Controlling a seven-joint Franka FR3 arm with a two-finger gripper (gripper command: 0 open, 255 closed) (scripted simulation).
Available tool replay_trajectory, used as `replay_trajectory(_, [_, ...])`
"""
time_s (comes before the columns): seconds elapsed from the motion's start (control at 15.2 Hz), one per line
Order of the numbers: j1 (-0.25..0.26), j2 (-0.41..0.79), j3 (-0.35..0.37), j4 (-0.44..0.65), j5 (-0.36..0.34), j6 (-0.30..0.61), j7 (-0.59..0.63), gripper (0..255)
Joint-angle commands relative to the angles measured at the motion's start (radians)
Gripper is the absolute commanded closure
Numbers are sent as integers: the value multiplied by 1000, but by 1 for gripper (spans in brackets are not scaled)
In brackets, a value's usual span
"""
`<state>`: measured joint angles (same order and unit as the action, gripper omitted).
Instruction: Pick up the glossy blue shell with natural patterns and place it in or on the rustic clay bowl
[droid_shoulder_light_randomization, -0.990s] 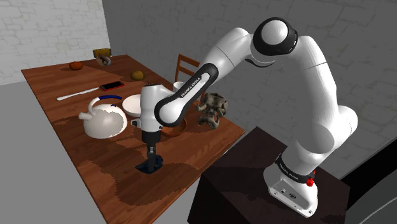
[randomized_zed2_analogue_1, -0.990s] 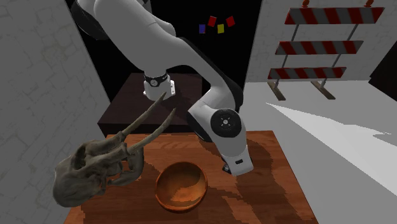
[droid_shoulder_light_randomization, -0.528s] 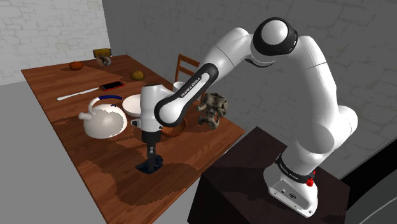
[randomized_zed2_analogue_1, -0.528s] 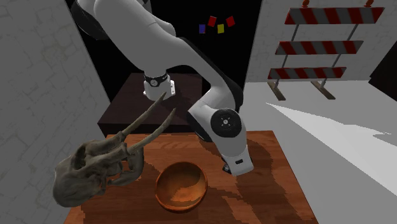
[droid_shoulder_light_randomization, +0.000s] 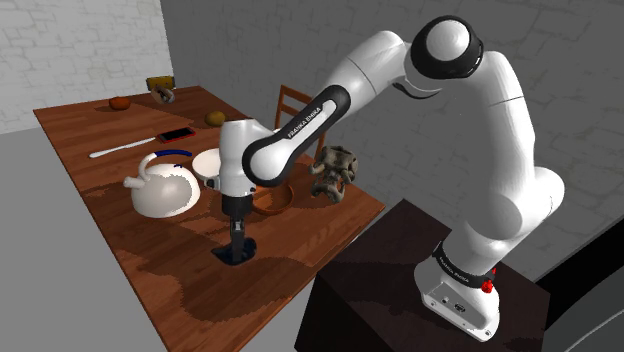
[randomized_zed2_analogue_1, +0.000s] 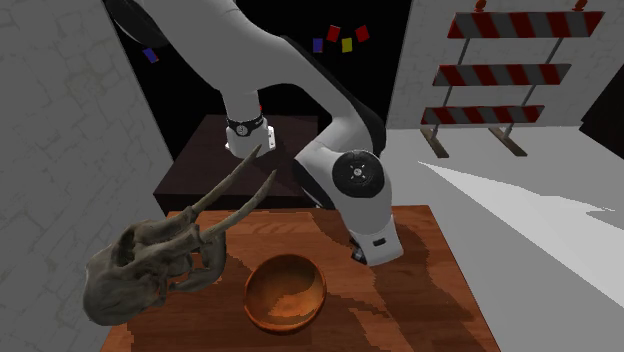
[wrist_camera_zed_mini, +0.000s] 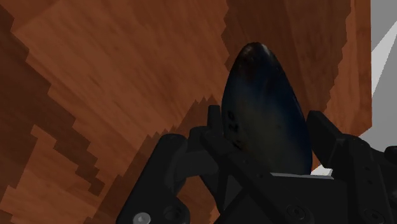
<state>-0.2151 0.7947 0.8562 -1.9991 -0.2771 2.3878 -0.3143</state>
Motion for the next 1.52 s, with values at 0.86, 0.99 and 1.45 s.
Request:
replay_trajectory(0.86, [-102,-137,133,-10,92,-128,-9,255])
replay_trajectory(0.99, [-115,-154,151,-8,105,-147,-10,255])
replay_trajectory(1.45, [-191,-199,193,4,137,-215,-55,255])
